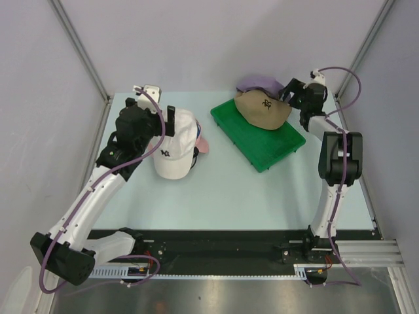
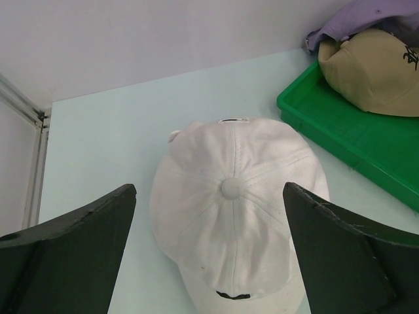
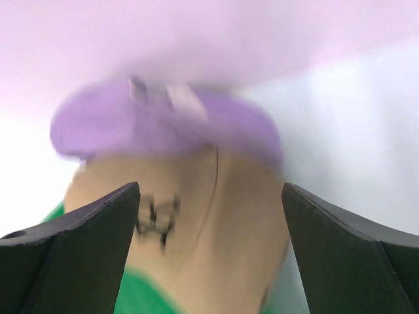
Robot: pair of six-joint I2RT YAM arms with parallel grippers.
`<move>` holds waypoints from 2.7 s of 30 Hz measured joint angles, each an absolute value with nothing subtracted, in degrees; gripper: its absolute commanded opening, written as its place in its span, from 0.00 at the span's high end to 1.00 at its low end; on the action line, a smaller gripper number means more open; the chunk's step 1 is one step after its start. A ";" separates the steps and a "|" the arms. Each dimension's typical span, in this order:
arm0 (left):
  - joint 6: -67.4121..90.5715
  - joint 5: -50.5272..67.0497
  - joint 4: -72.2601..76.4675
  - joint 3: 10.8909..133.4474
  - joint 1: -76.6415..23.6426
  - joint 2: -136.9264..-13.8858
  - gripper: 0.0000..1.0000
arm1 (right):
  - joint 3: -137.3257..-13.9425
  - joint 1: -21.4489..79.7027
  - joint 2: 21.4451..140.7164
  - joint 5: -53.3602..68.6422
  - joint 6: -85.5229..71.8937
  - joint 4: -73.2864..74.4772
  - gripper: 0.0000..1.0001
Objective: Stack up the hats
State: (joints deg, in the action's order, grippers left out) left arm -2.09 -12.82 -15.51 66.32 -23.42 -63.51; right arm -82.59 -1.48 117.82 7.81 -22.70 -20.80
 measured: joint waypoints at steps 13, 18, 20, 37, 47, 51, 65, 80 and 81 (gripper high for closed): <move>-3.66 -13.41 -15.51 66.30 -23.42 -65.10 0.00 | -111.48 -5.43 136.77 22.33 -12.95 -14.37 0.06; -4.05 -13.41 -15.51 66.30 -23.42 -65.71 0.00 | -112.03 -5.43 137.38 26.98 -10.66 -13.87 0.08; -4.10 -13.41 -15.51 66.30 -23.42 -65.76 0.00 | -112.05 -5.48 137.40 27.97 -10.22 -13.82 0.08; -4.12 -13.39 -15.51 66.28 -23.42 -66.89 0.00 | -106.13 -8.01 137.34 35.53 -16.12 -23.33 0.07; -4.14 -13.41 -15.53 66.28 -23.42 -67.53 0.00 | -115.96 -6.92 139.76 39.20 -9.80 -14.66 0.08; -4.14 -13.41 -15.53 66.28 -23.42 -67.53 0.00 | -115.94 -6.37 140.25 39.62 -7.73 -11.38 0.09; -4.19 -13.56 -15.53 66.28 -23.42 -67.53 0.00 | -117.67 -5.56 142.96 41.89 -5.76 -7.40 0.81; -4.14 -13.32 -15.53 66.28 -23.42 -67.02 0.00 | -109.16 -2.35 129.16 47.46 -5.13 -7.27 0.98; -4.12 -13.32 -15.53 66.28 -23.42 -66.81 0.00 | -107.90 -1.61 127.17 47.53 -4.82 -7.16 0.98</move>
